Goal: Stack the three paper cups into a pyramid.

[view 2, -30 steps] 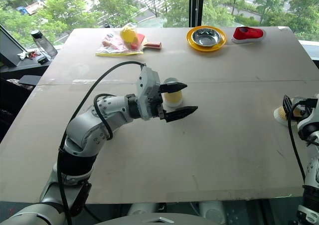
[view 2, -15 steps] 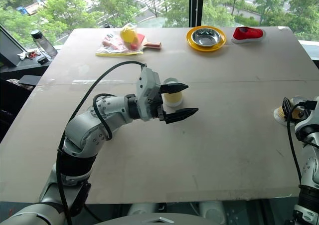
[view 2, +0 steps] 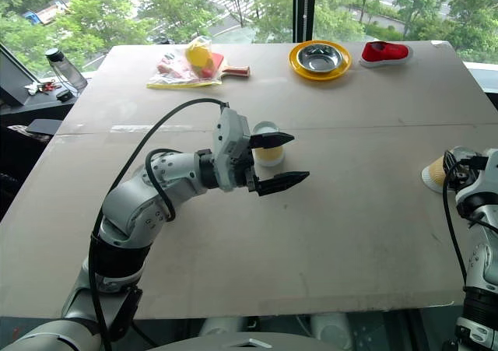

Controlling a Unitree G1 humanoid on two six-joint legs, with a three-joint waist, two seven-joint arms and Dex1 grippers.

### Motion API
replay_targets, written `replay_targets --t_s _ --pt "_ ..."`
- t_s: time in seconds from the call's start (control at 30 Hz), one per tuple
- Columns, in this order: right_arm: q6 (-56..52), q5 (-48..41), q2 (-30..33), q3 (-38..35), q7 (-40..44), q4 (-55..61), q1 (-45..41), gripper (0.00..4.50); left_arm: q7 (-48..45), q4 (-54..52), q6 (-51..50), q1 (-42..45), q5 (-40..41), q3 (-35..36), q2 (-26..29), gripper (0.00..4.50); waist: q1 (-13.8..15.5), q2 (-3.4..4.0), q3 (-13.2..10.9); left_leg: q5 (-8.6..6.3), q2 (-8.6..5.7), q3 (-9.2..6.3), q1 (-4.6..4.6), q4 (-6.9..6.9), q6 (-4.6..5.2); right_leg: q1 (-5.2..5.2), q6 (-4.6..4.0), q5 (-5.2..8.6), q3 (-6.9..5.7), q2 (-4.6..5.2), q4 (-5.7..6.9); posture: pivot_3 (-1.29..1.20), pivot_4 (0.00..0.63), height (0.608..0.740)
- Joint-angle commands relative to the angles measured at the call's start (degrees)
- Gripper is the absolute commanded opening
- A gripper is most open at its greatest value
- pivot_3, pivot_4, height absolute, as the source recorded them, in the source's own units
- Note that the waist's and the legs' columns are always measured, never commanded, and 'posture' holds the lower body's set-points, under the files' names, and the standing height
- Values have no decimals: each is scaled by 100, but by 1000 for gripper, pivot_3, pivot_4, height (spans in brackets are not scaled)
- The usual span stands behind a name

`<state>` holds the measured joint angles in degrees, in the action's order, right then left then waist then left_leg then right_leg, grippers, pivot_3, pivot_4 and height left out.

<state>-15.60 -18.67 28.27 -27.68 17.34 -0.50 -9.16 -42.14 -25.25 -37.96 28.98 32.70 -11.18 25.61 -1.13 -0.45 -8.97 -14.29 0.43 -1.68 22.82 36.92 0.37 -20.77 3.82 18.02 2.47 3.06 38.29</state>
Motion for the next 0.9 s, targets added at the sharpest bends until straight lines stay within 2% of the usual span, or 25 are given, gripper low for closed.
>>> replay_targets --t_s 0.03,0.27,0.43,0.57,0.7,0.9 --pt "-24 26 58 607 310 280 -511 2052 217 -464 27 -176 32 258 23 4500 -20 0 0 0 1 0 0 0 0 0 0 0 0 0 0 0 150 740" --pt "-89 71 -171 1685 794 374 -1206 2052 904 -1250 -145 -1019 100 790 92 4500 -6 0 -1 0 14 -8 5 2 0 -1 0 0 -7 0 0 0 150 740" --pt "-248 7 -251 2258 1240 584 -1485 2052 1405 -1982 0 -2022 -74 1158 146 4500 44 -2 -1 -1 15 -9 7 4 0 -1 0 0 -9 6 -4 0 150 740" --pt "-238 100 -315 2624 1472 550 -1694 2052 1753 -2203 170 -2542 -217 1275 -3 4500 41 -1 -1 -2 14 -15 9 10 2 2 0 0 -12 6 -1 0 150 740" --pt "-115 387 -689 3110 1453 150 -2110 2052 2113 -2239 480 -2975 -629 1080 -230 4500 18 -3 0 -13 14 -12 3 17 21 2 -1 0 -7 5 11 0 150 740" --pt "22 616 -1042 3304 1444 -236 -2408 2052 2370 -2327 583 -3175 -811 1066 -374 4500 44 -3 0 -13 15 -17 1 18 21 -3 -1 0 -13 2 23 0 150 740"
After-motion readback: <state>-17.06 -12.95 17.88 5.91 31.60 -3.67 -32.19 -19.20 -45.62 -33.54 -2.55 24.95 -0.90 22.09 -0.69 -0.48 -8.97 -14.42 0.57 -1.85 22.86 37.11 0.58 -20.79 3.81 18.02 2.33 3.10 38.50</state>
